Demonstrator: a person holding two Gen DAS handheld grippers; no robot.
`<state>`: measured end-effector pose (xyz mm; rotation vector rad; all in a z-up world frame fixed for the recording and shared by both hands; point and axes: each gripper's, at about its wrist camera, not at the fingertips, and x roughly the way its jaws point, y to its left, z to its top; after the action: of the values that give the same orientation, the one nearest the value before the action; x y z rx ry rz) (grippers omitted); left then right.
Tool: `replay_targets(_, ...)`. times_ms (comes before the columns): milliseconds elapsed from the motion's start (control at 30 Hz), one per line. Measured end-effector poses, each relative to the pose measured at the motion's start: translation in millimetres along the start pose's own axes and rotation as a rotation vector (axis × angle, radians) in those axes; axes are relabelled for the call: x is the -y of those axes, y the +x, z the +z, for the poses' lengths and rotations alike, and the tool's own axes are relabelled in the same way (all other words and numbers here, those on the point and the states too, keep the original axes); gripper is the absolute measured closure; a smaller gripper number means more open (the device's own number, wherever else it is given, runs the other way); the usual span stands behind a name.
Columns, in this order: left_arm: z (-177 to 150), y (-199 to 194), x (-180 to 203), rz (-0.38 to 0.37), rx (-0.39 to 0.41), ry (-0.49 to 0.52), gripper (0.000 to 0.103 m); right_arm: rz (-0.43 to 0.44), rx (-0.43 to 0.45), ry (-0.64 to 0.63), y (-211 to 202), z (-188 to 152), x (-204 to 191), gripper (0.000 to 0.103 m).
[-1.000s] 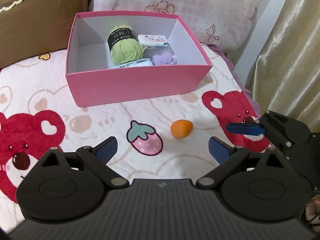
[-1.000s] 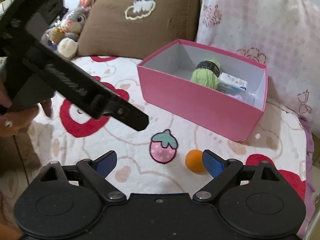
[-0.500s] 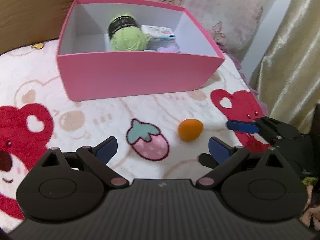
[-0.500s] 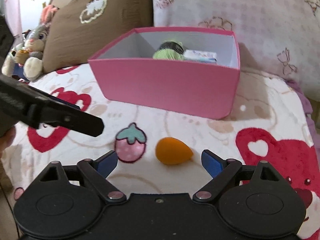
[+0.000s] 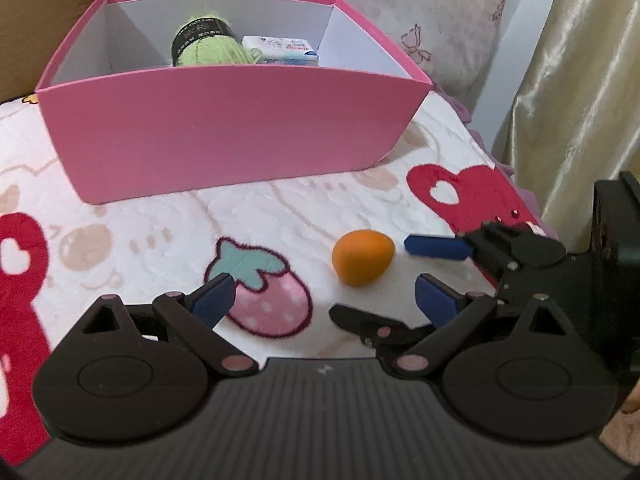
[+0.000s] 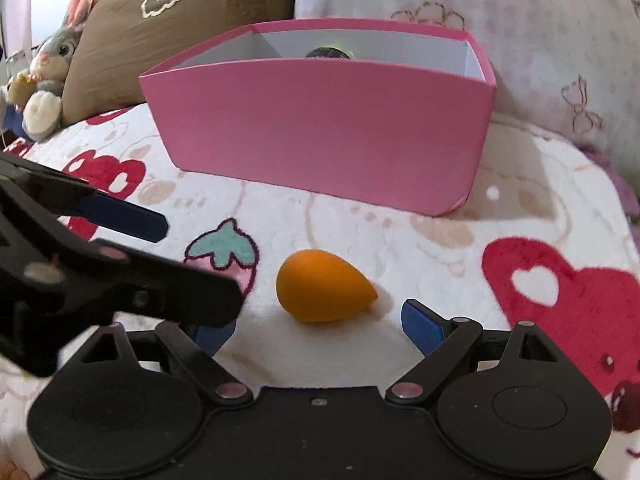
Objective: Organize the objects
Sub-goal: 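Lower the left gripper and close it on the orange sponge, then lift the sponge with the left gripper and carry it over the pink box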
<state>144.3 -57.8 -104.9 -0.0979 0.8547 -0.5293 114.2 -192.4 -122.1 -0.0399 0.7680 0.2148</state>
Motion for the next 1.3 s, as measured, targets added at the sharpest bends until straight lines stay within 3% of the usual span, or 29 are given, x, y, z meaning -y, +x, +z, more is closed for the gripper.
replay_targets(200,0.1,16.2,2.1,-0.060,0.037,-0.010,0.008,0.023,0.024,-0.001,-0.6,-1.4,1.1,0.012)
replay_targets(300,0.2,24.0,3.3,-0.081,0.034,-0.023,0.013,0.008,0.025,-0.004,1.6,-2.9,2.3,0.014)
replay_targets(367,-0.4,28.2,3.4,-0.091,0.031,-0.037,0.021,0.005,0.027,0.007,4.2,-3.2,3.3,0.015)
replay_targets(433,-0.3,32.6,4.2,-0.087,0.021,-0.041,0.042,0.000,0.028,0.012,4.9,-3.2,3.2,0.019)
replay_targets(500,-0.9,36.4,4.2,-0.068,0.008,-0.039,0.056,-0.012,0.027,-0.006,3.7,-2.8,1.5,0.027)
replay_targets(567,-3.2,34.9,2.0,-0.084,0.017,-0.052,0.063,-0.005,0.036,-0.014,0.7,-1.4,1.0,0.044)
replay_targets(633,-3.9,33.1,-0.2,-0.123,0.020,-0.075,0.073,0.005,0.036,-0.012,-1.4,-0.5,-0.1,0.047)
replay_targets(1300,-14.7,-8.0,-3.3,-0.118,-0.049,-0.054,0.073,0.014,0.015,-0.176,-22.2,-3.5,-43.2,0.049)
